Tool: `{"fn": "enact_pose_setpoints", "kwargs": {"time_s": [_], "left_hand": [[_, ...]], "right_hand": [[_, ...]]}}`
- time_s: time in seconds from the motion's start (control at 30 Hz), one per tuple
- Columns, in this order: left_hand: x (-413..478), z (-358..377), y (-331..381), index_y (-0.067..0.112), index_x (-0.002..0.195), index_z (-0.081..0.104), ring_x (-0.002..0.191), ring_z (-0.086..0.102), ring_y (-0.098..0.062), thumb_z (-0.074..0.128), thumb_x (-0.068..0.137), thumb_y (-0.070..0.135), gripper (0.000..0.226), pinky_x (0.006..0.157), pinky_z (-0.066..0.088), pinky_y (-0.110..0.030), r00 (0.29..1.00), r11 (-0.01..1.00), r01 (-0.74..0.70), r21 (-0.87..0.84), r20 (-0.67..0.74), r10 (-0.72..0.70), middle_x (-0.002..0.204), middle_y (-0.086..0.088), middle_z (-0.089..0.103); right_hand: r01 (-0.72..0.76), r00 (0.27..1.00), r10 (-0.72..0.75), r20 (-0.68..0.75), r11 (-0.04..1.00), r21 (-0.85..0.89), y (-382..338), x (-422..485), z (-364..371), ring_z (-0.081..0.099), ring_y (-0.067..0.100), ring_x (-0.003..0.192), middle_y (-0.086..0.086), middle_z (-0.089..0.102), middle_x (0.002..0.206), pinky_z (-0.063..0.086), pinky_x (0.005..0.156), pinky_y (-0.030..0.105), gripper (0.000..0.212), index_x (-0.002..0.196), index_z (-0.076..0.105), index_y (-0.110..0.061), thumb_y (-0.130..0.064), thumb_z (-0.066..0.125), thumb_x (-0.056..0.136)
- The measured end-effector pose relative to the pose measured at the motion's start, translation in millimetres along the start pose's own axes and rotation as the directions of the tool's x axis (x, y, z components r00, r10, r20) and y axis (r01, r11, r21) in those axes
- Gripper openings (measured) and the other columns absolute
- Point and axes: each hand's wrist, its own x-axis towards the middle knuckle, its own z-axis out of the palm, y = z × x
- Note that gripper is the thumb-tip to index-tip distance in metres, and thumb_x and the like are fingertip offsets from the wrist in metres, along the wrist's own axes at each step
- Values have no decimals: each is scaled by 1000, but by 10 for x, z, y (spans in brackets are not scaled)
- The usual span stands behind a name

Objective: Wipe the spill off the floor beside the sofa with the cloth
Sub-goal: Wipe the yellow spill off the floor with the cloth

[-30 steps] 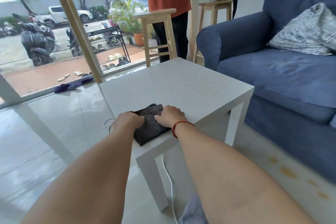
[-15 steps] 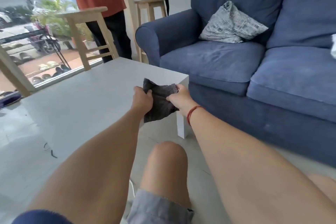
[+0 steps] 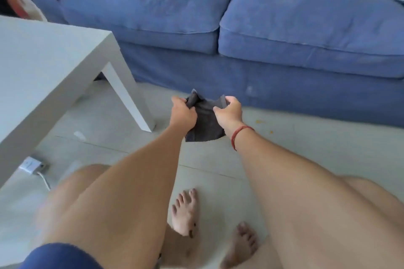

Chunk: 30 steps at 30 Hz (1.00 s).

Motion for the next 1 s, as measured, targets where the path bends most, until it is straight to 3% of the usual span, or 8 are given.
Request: {"fn": "enact_pose_setpoints", "kwargs": {"time_s": [0.23, 0.37, 0.43, 0.53, 0.63, 0.73, 0.83, 1.0], "left_hand": [[619, 764, -671, 5, 118, 38, 116, 52, -33, 49, 95, 7, 26, 92, 41, -35, 984, 988, 151, 40, 84, -154, 113, -16, 49], [956, 1047, -1174, 6, 133, 31, 119, 50, -33, 57, 93, 30, 53, 95, 44, -39, 919, 922, 382, 62, 82, -386, 129, -14, 47], [1102, 1109, -1429, 8, 138, 30, 125, 45, -33, 54, 93, 36, 58, 102, 43, -43, 915, 905, 386, 180, 49, -401, 136, -14, 46], [1341, 1123, -1703, 9, 148, 25, 142, 24, -30, 45, 96, 39, 63, 112, 32, -47, 968, 883, 229, 410, 3, -252, 151, -13, 33], [1637, 1102, -1893, 16, 155, 11, 150, 3, -26, 35, 98, 45, 68, 121, 14, -45, 992, 804, 96, 587, 7, -124, 162, -11, 6], [1908, 1082, -2052, 24, 156, 3, 150, -7, -26, 31, 98, 50, 69, 121, 1, -44, 997, 753, 40, 656, 26, -76, 163, -7, -8], [2053, 1109, -2199, 30, 155, -2, 149, -16, -27, 27, 97, 54, 69, 120, -6, -47, 992, 741, 56, 669, 50, -120, 162, -5, -17], [2111, 1146, -2288, 34, 152, -13, 147, -25, -25, 21, 97, 56, 68, 118, -13, -48, 977, 730, 69, 680, 102, -187, 159, -3, -27]], "right_hand": [[-186, 981, 179, -73, 977, -103, 878, 600, 360, 58, 33, 117, 12, 61, 127, 46, 98, 37, 38, 129, 48, -10, -8, 54, 91], [-327, 945, 287, -160, 861, -389, 1333, 869, 530, 47, 35, 129, 14, 43, 144, 34, 107, 44, 54, 140, 33, -10, -24, 53, 92], [-236, 971, 221, -97, 788, -568, 1605, 909, 626, 33, 32, 140, 14, 26, 155, 24, 115, 48, 60, 145, 28, -10, -30, 51, 93], [111, 986, 30, 165, 625, -773, 2028, 915, 743, 8, 28, 149, 12, 4, 162, 6, 119, 49, 65, 151, 19, -15, -40, 43, 96], [345, 934, -103, 342, 508, -789, 2306, 970, 859, 7, 30, 150, 12, 8, 162, 4, 119, 51, 70, 151, 21, -20, -53, 39, 92], [399, 917, -181, 356, 472, -786, 2511, 1008, 966, 16, 35, 148, 12, 22, 159, 13, 118, 56, 74, 148, 31, -22, -62, 38, 86], [407, 913, -213, 347, 436, -803, 2643, 1041, 985, 15, 32, 148, 7, 22, 160, 12, 118, 55, 75, 148, 31, -25, -66, 38, 86], [271, 958, -213, 190, 462, -845, 2627, 1334, 1036, 20, 32, 147, 1, 29, 158, 17, 115, 58, 64, 146, 36, -27, -59, 35, 91]]}}
